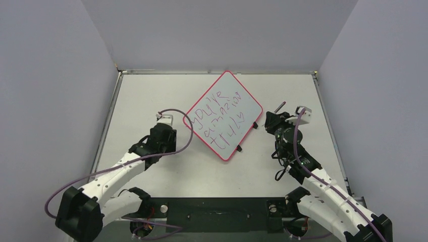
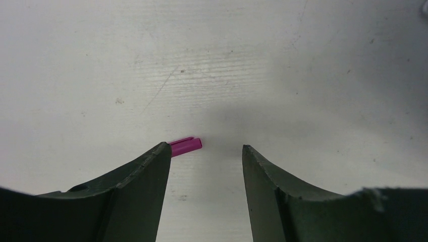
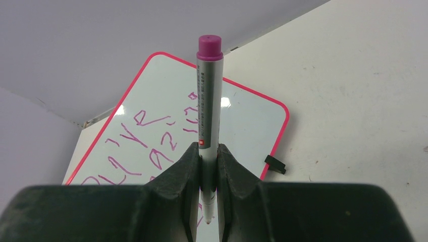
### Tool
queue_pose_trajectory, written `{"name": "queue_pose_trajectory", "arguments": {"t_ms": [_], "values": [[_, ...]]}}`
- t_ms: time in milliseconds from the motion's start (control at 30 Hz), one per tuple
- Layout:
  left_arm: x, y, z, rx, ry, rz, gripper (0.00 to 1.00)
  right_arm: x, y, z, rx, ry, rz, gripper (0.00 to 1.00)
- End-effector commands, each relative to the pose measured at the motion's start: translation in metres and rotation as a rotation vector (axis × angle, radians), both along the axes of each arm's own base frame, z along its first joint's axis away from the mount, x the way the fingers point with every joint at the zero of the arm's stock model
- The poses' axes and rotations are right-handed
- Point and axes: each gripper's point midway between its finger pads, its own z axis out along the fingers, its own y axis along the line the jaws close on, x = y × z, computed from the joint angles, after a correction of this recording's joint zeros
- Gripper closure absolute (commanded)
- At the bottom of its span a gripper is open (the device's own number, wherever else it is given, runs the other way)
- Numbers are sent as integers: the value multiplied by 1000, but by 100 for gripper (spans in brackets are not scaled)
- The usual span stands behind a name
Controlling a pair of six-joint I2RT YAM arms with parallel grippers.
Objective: Write a sentence on the whiteboard
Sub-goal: Adjust the pen cap at the center of the board.
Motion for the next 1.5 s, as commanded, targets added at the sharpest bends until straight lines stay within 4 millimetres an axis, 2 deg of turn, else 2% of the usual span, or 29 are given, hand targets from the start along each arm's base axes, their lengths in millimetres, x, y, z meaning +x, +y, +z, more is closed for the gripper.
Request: {"name": "queue_pose_trajectory", "arguments": {"t_ms": [0, 33, 67, 100, 133, 167, 300, 400, 467, 500, 533, 567, 667, 733, 900, 1000, 1267, 1467], "values": [[26, -16, 19, 127, -51, -39, 48, -4, 2, 3, -11, -11, 31, 100], [28, -15, 28, 156, -46, -17, 48, -4, 3, 3, -16, -8, 36, 100], [24, -16, 21, 189, 4, -28, 48, -5, 3, 3, -19, -6, 43, 100], [28, -23, 29, 171, 2, -39, 48, -5, 4, 2, -26, 0, 48, 100], [23, -24, 26, 181, 42, -46, 49, -6, 4, 3, -27, -1, 54, 100], [25, -29, 34, 155, 43, -44, 49, -7, 4, 2, -34, 5, 56, 100], [13, -24, 41, 28, 65, 95, 54, -11, 3, 3, -30, 0, 66, 100], [-6, -26, 32, -64, 121, 154, 56, -13, 3, 3, -25, 0, 67, 100], [-22, -23, 18, -102, 162, 195, 57, -13, 4, 2, -24, 1, 72, 100], [-26, -21, 20, -132, 151, 215, 59, -13, 4, 2, -24, 2, 74, 100], [-35, -16, 11, -145, 169, 254, 63, -13, 4, 2, -25, 3, 74, 100], [-39, -14, 14, -173, 150, 272, 65, -14, 4, 1, -25, 4, 74, 100], [-55, 7, 1, -193, 146, 419, 80, -14, 4, 0, -21, 4, 73, 100], [-57, 11, -4, -206, 141, 450, 85, -14, 4, 1, -17, 3, 76, 100], [-54, 13, -29, -253, 181, 517, 90, -15, 5, 1, -17, 3, 83, 100], [-51, 24, -47, -257, 211, 554, 91, -16, 3, 1, -20, 2, 74, 100], [-25, 25, -63, -278, 190, 538, 91, -13, 2, -3, -34, 11, 67, 100], [-8, 13, -79, -309, 217, 523, 91, -9, 3, -6, -50, 21, 59, 100]]}}
